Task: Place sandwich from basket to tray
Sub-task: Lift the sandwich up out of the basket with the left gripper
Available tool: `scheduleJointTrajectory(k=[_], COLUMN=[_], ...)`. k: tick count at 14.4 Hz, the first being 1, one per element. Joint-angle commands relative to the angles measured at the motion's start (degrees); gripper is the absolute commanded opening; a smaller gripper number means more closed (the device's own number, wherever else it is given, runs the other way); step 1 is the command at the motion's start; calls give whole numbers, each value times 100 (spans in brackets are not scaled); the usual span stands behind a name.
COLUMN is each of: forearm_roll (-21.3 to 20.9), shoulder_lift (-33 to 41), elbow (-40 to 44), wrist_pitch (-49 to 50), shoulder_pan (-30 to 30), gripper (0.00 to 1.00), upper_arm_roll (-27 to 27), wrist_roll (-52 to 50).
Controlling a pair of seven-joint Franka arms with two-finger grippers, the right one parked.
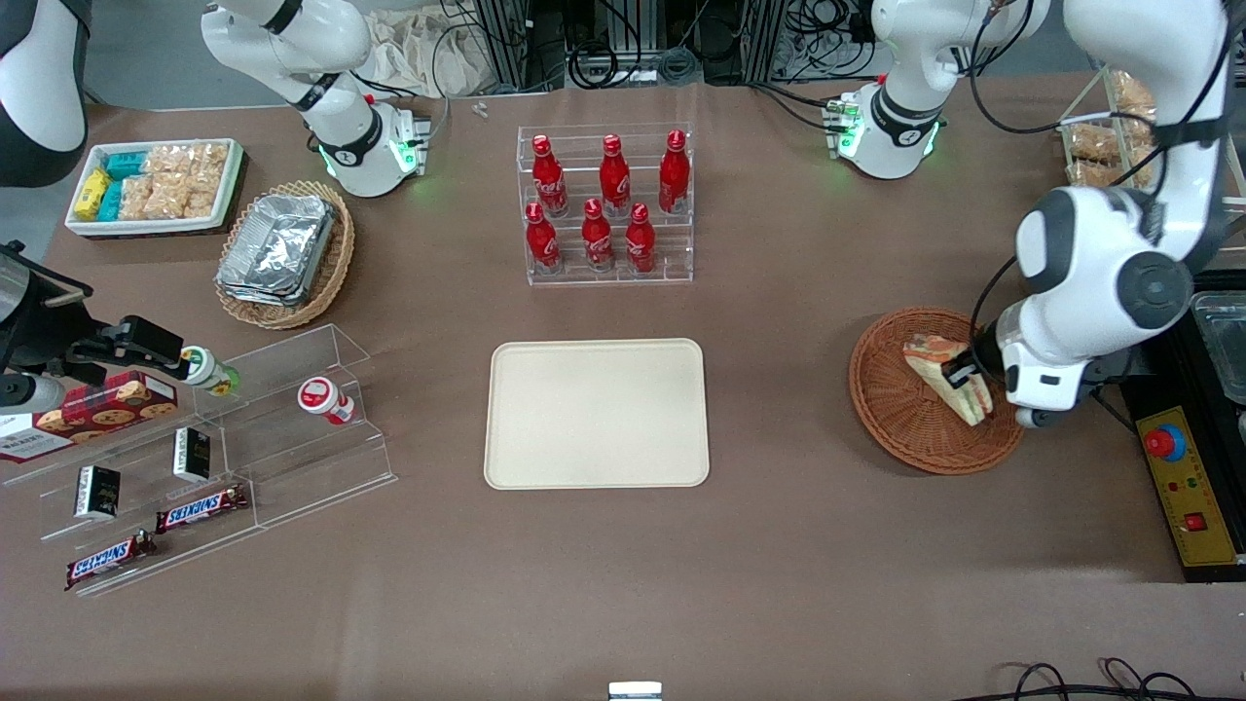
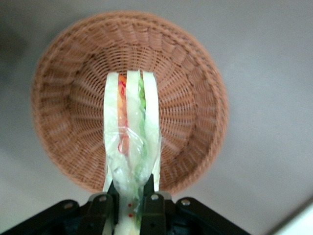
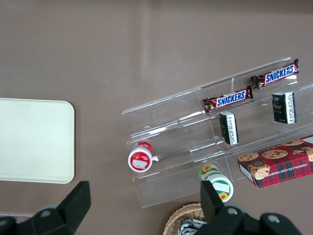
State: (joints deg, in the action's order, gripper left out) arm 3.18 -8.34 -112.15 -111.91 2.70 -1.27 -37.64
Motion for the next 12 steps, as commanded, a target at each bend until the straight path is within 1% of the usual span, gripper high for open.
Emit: scheduleJointTrajectory(k=[1, 3, 6, 9, 12], forearm_roll=[-19, 42, 33, -115, -54], shoulder_lift=[-27, -62, -88, -334, -492], elbow=[964, 1352, 1520, 1766, 2038], wrist_pitch=[1046, 1294, 1654, 1655, 1646], shoulder_pan=[55, 64, 116, 441, 836], gripper=[0, 0, 0, 0, 0], upper_arm_roll=[-31, -92, -426, -821, -884], wrist_roll=[-43, -68, 98, 37, 38])
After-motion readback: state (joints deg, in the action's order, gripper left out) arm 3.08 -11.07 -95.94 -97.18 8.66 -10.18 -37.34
